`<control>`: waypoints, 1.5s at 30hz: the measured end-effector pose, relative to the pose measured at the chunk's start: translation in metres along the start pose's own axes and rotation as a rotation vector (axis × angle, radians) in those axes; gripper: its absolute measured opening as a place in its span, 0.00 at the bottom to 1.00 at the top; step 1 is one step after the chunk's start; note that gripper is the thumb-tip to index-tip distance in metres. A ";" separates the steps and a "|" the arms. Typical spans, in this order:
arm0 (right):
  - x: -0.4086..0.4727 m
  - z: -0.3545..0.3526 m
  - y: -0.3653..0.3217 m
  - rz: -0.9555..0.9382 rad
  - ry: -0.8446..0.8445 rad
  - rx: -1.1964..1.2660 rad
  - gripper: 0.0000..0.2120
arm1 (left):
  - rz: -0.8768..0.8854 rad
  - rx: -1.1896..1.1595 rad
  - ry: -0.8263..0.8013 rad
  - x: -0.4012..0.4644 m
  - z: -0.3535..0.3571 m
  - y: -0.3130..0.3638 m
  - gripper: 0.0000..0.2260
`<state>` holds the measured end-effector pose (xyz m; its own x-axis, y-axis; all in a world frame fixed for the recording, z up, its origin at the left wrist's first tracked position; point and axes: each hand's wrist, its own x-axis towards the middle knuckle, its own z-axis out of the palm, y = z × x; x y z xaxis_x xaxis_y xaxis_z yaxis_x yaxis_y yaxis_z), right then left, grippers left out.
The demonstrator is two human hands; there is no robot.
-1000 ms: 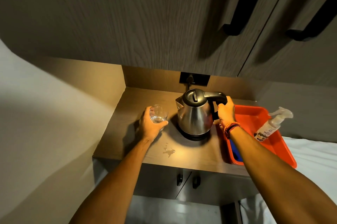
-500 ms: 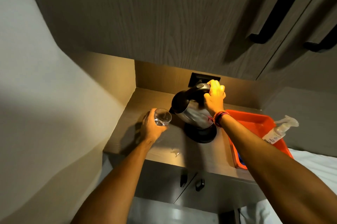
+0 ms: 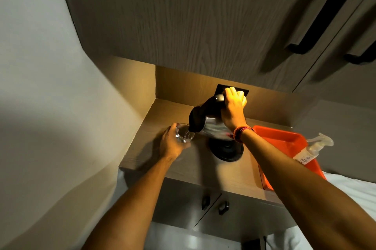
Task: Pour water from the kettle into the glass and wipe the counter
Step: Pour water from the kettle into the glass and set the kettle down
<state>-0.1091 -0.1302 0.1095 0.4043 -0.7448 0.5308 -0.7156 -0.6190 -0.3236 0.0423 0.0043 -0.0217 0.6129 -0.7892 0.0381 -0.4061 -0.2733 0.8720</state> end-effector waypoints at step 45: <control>-0.028 0.009 0.080 0.680 0.139 0.464 0.13 | -0.033 -0.137 -0.066 0.010 0.005 0.030 0.38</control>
<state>-0.1727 -0.1615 0.0619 -0.1271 -0.9744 0.1854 -0.4587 -0.1080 -0.8820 0.0325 -0.0143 0.0024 0.5772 -0.8164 -0.0200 -0.2875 -0.2260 0.9307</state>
